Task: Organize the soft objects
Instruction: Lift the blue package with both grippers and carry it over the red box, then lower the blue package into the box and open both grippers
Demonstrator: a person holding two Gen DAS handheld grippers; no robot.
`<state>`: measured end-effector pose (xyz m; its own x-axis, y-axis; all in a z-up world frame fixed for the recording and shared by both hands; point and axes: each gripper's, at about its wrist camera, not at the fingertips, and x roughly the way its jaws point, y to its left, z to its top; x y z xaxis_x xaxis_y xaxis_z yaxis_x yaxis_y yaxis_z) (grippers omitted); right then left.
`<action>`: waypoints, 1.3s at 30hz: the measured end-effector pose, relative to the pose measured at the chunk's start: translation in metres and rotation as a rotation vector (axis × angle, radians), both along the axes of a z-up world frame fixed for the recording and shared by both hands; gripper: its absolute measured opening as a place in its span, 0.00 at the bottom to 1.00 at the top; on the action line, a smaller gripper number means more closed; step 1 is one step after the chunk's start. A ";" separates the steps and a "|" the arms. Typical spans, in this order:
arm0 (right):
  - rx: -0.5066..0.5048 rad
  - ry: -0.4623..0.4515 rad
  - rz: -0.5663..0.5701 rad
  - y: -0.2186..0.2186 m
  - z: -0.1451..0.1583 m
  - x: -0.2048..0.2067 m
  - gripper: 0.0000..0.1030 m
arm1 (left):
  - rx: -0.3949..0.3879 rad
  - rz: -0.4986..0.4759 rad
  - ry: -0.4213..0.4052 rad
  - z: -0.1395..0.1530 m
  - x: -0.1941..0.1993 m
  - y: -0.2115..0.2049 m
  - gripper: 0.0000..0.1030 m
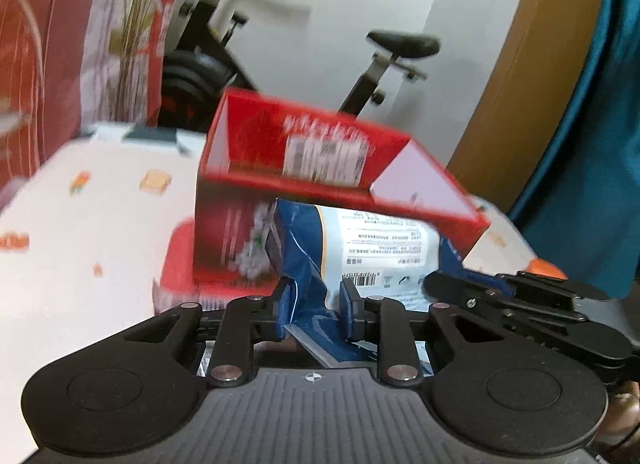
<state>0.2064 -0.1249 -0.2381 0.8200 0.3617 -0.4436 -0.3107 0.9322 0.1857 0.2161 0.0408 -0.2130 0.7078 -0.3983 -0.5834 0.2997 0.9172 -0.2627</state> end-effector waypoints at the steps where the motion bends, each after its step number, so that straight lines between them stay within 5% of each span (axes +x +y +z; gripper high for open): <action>1: -0.008 -0.011 0.005 0.001 0.006 0.001 0.15 | -0.002 -0.009 -0.018 0.008 0.000 0.002 0.26; 11: 0.022 0.017 0.030 -0.015 0.079 0.062 0.14 | 0.050 -0.086 -0.149 0.061 0.046 -0.007 0.26; 16: -0.079 0.044 0.042 -0.023 0.094 0.116 0.13 | 0.015 -0.101 -0.088 0.062 0.098 -0.018 0.26; 26: -0.193 0.123 -0.015 -0.026 0.052 0.215 0.12 | -0.005 -0.033 0.101 0.024 0.198 -0.038 0.22; 31: -0.221 0.248 -0.047 -0.024 0.024 0.254 0.12 | -0.002 -0.011 0.235 -0.004 0.241 -0.043 0.21; 39: -0.216 0.457 -0.123 -0.028 -0.004 0.291 0.12 | 0.099 -0.047 0.286 -0.016 0.263 -0.058 0.23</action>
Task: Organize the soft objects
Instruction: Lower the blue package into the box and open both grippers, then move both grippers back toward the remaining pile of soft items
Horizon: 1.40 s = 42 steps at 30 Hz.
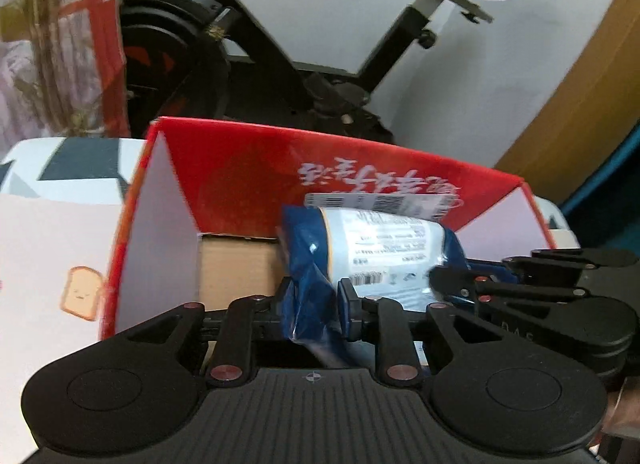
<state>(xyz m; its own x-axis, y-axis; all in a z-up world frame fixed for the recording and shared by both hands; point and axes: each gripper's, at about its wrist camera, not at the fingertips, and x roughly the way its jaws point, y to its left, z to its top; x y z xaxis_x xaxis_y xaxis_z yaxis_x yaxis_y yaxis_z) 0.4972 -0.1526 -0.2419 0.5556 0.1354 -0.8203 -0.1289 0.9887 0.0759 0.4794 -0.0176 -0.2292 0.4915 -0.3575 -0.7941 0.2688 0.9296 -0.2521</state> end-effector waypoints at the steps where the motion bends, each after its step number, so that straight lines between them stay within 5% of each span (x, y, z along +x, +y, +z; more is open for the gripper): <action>1: -0.012 0.018 -0.009 0.001 -0.003 0.003 0.12 | 0.009 0.011 -0.002 0.001 0.000 0.002 0.24; 5: -0.024 0.098 -0.051 -0.001 -0.013 0.011 0.13 | 0.012 0.038 -0.021 0.005 -0.004 0.006 0.31; 10: -0.020 0.059 -0.064 -0.002 0.000 -0.001 0.27 | 0.032 0.034 -0.087 0.022 -0.018 0.005 0.31; 16: 0.020 -0.022 -0.021 -0.003 0.044 -0.030 0.29 | 0.056 0.024 -0.188 0.054 -0.043 0.006 0.38; 18: 0.037 -0.048 -0.009 -0.004 0.059 -0.045 0.37 | 0.071 0.026 -0.230 0.065 -0.057 0.010 0.43; 22: 0.049 -0.138 -0.008 -0.006 0.087 -0.086 0.70 | 0.101 0.026 -0.323 0.084 -0.096 0.021 0.61; 26: 0.075 -0.164 -0.019 -0.010 0.098 -0.125 0.81 | 0.090 0.045 -0.358 0.093 -0.134 0.035 0.70; 36: 0.139 -0.305 -0.030 -0.013 0.069 -0.226 0.83 | 0.072 0.099 -0.352 0.065 -0.221 0.063 0.71; 42: 0.215 -0.296 -0.051 -0.007 0.029 -0.273 0.79 | -0.006 0.159 -0.283 0.033 -0.260 0.077 0.70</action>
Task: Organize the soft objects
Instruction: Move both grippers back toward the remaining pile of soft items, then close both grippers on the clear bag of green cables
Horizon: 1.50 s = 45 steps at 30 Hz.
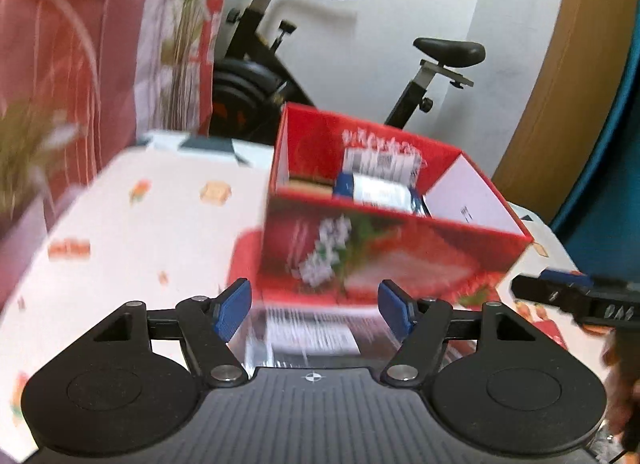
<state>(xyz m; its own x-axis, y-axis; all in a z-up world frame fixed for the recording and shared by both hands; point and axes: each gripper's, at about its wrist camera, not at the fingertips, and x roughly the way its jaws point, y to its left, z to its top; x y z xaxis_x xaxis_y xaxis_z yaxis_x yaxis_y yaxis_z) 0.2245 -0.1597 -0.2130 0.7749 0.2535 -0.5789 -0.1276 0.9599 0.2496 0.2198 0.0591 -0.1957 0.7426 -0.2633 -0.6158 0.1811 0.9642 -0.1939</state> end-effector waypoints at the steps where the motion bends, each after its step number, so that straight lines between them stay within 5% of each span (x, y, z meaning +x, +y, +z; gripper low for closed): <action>1: 0.005 0.002 -0.004 0.001 -0.006 -0.007 0.78 | -0.009 0.001 0.008 -0.004 -0.006 0.001 0.69; 13: -0.009 0.078 0.036 0.019 -0.047 -0.059 0.76 | -0.015 -0.018 0.062 -0.035 -0.046 -0.007 0.59; 19: -0.027 0.064 0.041 0.025 -0.045 -0.068 0.73 | -0.013 -0.061 0.081 -0.043 -0.053 -0.013 0.47; 36: -0.049 0.060 0.067 0.023 -0.040 -0.077 0.72 | -0.005 -0.065 0.128 -0.055 -0.053 -0.021 0.46; 45: 0.035 0.107 0.018 0.006 -0.056 -0.067 0.72 | -0.032 -0.103 0.132 -0.056 -0.050 -0.030 0.34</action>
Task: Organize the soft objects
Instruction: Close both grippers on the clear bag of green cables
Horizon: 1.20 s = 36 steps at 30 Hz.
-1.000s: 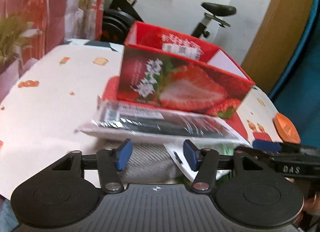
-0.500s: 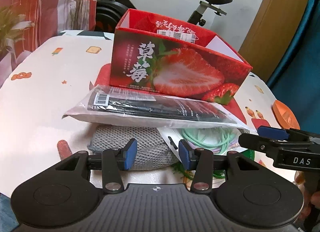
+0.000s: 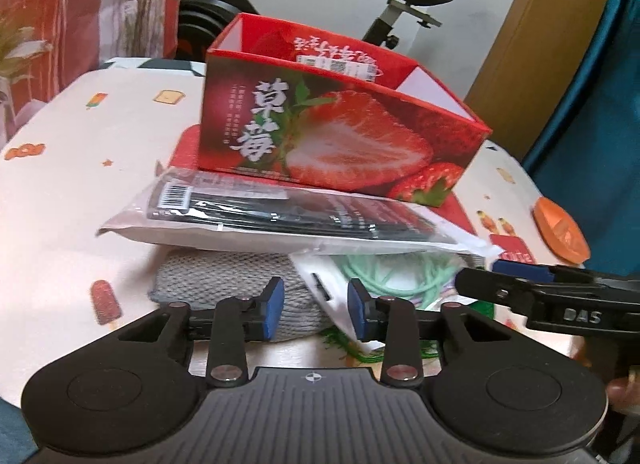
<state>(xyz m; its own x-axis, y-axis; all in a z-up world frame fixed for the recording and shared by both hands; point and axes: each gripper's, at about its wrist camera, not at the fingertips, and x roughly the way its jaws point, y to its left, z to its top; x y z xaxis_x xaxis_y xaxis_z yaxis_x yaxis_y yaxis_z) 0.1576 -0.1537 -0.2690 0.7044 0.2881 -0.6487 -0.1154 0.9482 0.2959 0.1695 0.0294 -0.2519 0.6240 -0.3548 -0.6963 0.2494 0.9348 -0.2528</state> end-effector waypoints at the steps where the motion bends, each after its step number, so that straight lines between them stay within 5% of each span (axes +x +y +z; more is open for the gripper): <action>1: 0.003 -0.004 0.001 0.000 -0.001 0.001 0.72 | -0.011 -0.006 -0.001 0.000 0.000 -0.001 0.34; 8: -0.020 -0.011 0.016 0.004 -0.012 0.010 0.71 | -0.047 -0.019 0.038 -0.010 0.005 -0.008 0.34; 12: -0.004 -0.010 0.017 0.004 -0.016 0.012 0.71 | -0.130 -0.002 0.064 -0.018 0.009 -0.005 0.34; 24: -0.002 -0.011 0.067 0.007 -0.020 0.022 0.67 | -0.117 0.000 0.118 -0.028 0.017 -0.008 0.40; 27: -0.013 -0.015 0.068 0.008 -0.023 0.022 0.53 | -0.126 0.001 0.158 -0.036 0.020 -0.008 0.40; 31: -0.022 -0.024 0.075 0.008 -0.025 0.021 0.53 | -0.145 0.007 0.165 -0.038 0.022 -0.006 0.39; 36: -0.015 -0.019 0.077 0.008 -0.024 0.022 0.53 | -0.240 -0.013 0.191 -0.040 0.022 -0.003 0.44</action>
